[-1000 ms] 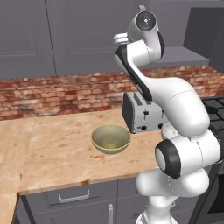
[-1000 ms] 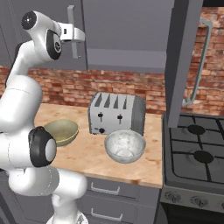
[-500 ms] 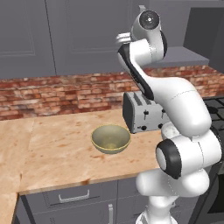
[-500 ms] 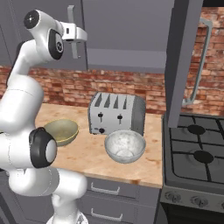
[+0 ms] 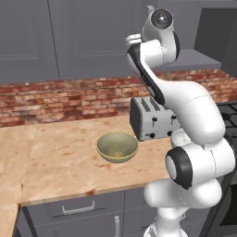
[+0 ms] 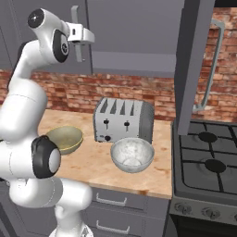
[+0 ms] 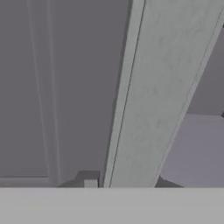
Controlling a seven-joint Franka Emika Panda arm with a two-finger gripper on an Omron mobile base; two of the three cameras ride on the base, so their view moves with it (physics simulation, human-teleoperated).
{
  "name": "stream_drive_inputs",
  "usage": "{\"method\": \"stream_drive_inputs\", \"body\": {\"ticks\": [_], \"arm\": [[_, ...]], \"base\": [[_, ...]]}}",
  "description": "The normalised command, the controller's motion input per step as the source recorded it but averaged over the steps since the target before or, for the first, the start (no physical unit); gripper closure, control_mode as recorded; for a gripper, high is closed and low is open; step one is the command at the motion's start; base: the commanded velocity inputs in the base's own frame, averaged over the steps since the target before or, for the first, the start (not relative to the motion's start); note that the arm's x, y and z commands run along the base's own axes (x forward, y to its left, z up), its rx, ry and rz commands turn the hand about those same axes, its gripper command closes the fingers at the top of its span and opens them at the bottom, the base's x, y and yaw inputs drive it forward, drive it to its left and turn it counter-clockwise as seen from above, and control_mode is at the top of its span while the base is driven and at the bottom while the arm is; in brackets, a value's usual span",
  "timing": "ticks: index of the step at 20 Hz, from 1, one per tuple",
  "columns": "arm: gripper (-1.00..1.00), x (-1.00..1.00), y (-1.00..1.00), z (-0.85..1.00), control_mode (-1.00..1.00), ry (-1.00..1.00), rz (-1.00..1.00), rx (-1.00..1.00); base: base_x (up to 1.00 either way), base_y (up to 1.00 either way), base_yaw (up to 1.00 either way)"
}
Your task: Open the cabinet. Pick the bowls from the counter and place them in the cabinet. Then close the cabinet.
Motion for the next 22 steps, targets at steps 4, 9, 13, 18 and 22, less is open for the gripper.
{"method": "stream_drive_inputs", "body": {"ticks": [4,9,13,18,22], "arm": [[1.00,-0.38,0.15,-0.04,-1.00,-0.13,-0.10,0.00],[1.00,-0.74,0.10,0.00,-1.00,-0.19,-0.14,0.00],[1.00,-0.95,0.00,0.03,-1.00,-0.14,-0.14,0.00],[1.00,-0.99,0.02,0.11,-1.00,-0.09,-0.15,0.00],[1.00,-0.94,0.12,0.14,-1.00,-0.07,-0.16,0.00]], "base": [[0.00,0.00,0.00],[0.00,0.00,0.00],[0.00,0.00,0.00],[0.00,0.00,0.00],[0.00,0.00,0.00]]}}
